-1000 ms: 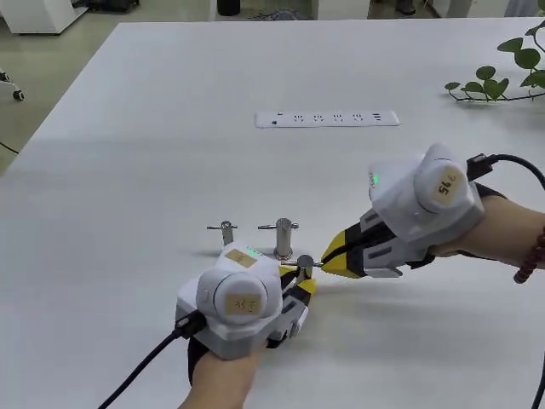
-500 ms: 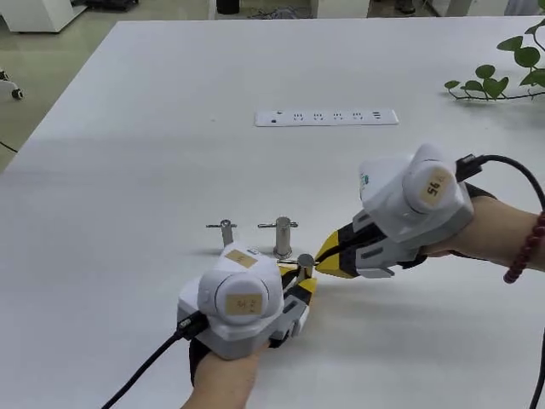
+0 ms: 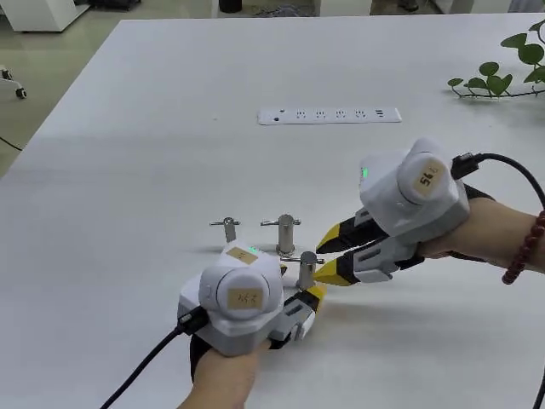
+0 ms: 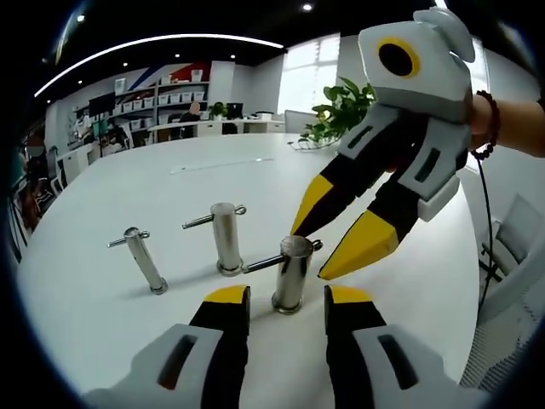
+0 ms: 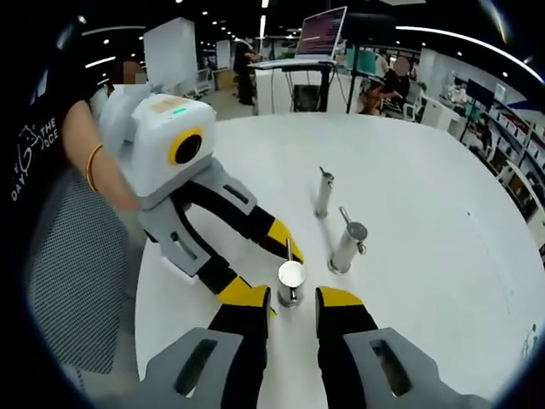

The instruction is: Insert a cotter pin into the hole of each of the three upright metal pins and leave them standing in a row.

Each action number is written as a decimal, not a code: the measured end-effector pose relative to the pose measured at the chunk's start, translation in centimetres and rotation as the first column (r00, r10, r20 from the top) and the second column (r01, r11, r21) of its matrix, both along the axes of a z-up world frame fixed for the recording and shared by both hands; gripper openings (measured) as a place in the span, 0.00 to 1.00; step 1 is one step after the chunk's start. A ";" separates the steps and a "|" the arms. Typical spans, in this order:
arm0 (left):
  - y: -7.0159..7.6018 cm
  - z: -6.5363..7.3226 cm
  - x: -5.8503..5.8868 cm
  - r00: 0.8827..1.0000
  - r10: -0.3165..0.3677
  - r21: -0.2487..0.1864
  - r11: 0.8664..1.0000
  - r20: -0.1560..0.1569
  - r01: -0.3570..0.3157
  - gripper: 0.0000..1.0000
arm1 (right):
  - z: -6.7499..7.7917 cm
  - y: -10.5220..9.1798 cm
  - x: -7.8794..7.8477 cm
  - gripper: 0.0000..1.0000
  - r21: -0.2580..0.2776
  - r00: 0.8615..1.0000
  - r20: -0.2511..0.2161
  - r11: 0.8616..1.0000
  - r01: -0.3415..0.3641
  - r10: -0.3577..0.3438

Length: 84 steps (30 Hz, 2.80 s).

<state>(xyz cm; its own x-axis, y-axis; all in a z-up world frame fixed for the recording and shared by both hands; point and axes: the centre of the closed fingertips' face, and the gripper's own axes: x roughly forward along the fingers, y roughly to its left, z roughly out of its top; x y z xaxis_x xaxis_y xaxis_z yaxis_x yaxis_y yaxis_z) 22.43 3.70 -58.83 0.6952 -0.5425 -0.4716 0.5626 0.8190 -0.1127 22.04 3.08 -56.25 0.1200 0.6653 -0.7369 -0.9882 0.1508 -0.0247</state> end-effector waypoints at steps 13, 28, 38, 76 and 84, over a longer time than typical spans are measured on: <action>0.8 0.9 -0.7 0.998 -0.055 0.004 0.998 0.004 0.055 0.50 | -0.3 1.2 0.2 0.17 0.002 0.999 -0.032 0.999 0.036 -0.036; 2.0 2.7 -1.4 0.996 -0.086 -0.034 0.996 0.016 0.087 0.62 | -0.9 1.5 0.3 0.09 0.022 0.996 -0.058 0.998 0.066 -0.065; 3.1 3.7 -2.2 0.996 -0.092 -0.033 0.995 0.020 0.093 0.67 | -0.8 1.5 0.3 0.08 0.030 0.998 -0.046 0.999 0.038 -0.036; 9.1 5.5 -2.3 0.996 -0.034 0.006 0.999 0.080 0.034 0.91 | -0.1 -1.9 2.6 0.08 0.009 1.000 -0.007 1.000 0.002 -0.002; 9.5 5.1 -2.1 0.997 -0.013 0.013 1.000 0.072 0.012 0.90 | -0.1 -2.4 3.6 0.08 -0.011 1.000 0.001 1.000 0.000 0.000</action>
<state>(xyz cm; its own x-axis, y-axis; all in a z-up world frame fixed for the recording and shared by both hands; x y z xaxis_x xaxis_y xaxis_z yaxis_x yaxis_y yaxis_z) 20.34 13.21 -53.78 0.7206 -0.5460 -0.4273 0.5793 0.8128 -0.0618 25.63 0.66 -56.38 0.1205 0.6575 -0.7438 -0.9883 0.1504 -0.0272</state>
